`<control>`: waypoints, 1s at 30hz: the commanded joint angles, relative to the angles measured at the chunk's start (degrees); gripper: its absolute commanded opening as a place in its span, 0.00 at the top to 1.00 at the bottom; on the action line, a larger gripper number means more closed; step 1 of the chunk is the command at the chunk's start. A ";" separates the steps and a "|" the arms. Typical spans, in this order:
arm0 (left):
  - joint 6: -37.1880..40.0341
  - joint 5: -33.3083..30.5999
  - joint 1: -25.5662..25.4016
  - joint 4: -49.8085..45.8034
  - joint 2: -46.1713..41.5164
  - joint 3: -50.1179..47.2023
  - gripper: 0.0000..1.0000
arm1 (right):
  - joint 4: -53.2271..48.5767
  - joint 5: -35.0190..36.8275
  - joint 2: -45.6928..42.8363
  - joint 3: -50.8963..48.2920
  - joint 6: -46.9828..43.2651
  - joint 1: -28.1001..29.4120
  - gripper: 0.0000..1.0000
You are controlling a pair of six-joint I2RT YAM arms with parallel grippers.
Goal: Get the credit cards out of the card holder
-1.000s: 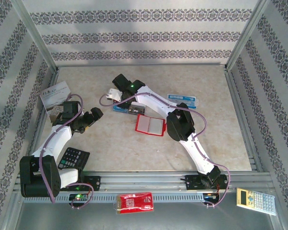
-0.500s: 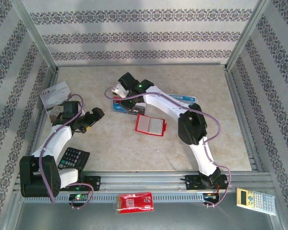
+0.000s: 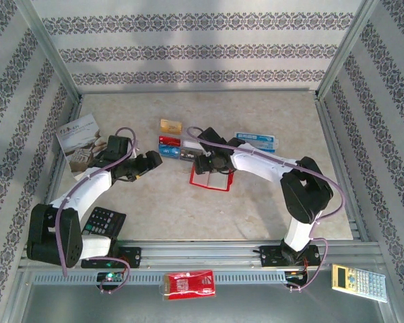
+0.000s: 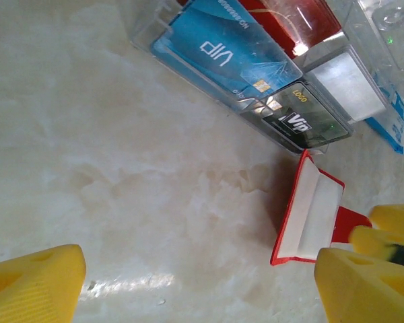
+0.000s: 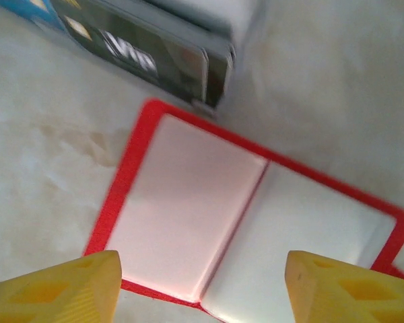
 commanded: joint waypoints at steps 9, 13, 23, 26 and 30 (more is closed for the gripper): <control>-0.69 -2.02 -0.93 1.64 2.13 1.35 0.11 | 2.40 -0.59 9.35 3.74 7.12 1.97 0.26; -0.86 -2.30 -0.93 1.90 2.53 1.01 0.11 | -0.21 2.87 11.58 4.60 6.39 2.43 0.24; -0.52 -2.33 -0.90 1.59 3.54 1.45 0.11 | -1.19 4.16 15.14 0.13 6.48 1.44 0.46; -0.51 -2.54 -0.93 1.33 3.44 1.52 0.11 | -0.31 3.25 14.54 -0.98 6.15 1.07 0.56; -0.34 -2.84 -0.88 0.98 3.19 1.71 0.10 | 0.80 3.06 12.48 -2.20 4.94 1.01 0.65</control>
